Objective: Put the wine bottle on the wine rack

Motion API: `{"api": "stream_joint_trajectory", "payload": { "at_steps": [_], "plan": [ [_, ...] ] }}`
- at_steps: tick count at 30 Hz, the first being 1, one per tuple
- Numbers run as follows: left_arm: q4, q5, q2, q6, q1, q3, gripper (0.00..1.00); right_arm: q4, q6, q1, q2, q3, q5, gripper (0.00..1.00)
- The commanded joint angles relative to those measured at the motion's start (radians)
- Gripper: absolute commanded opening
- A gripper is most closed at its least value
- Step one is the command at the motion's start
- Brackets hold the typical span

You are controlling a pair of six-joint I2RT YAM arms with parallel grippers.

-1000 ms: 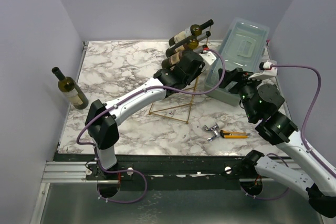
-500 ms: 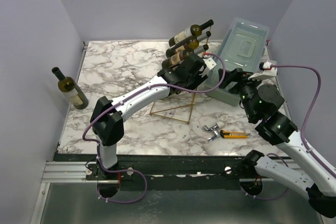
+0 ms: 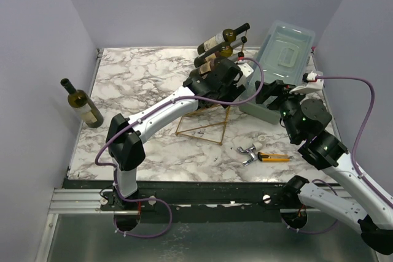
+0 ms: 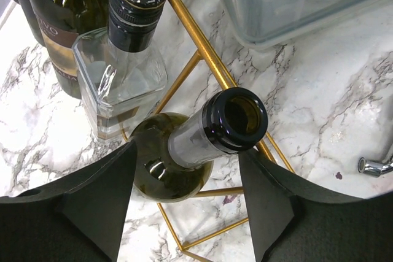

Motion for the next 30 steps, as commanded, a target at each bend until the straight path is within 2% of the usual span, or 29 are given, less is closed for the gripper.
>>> {"api": "stream_joint_trajectory", "payload": {
  "at_steps": [1, 2, 4, 6, 18, 21, 25, 30],
  "plan": [
    [-0.059, -0.015, -0.022, -0.024, -0.011, 0.057, 0.70, 0.008, 0.002, 0.003, 0.000, -0.016, 0.003, 0.84],
    [-0.064, -0.018, -0.029, -0.022, -0.011, 0.058, 0.70, 0.007, 0.004, 0.002, 0.002, -0.015, 0.002, 0.84],
    [-0.073, -0.025, -0.049, -0.024, -0.010, 0.055, 0.78, 0.009, 0.005, 0.003, 0.004, -0.014, 0.001, 0.84],
    [-0.080, -0.037, -0.073, -0.025, -0.010, 0.049, 0.98, 0.010, 0.006, 0.003, 0.008, -0.015, -0.005, 0.84],
    [-0.138, -0.193, -0.264, -0.067, 0.046, 0.028, 0.99, 0.024, 0.016, 0.002, 0.034, -0.011, -0.027, 0.84],
    [-0.140, -0.278, -0.323, -0.115, 0.119, -0.024, 0.99, 0.027, 0.020, 0.002, 0.038, -0.010, -0.031, 0.84],
    [-0.141, -0.368, -0.417, -0.233, 0.283, -0.108, 0.99, 0.024, 0.023, 0.003, 0.050, -0.001, -0.043, 0.84],
    [-0.137, -0.544, -0.517, -0.297, 0.464, -0.192, 0.99, 0.024, 0.032, 0.002, 0.064, 0.008, -0.053, 0.84]
  ]
}}
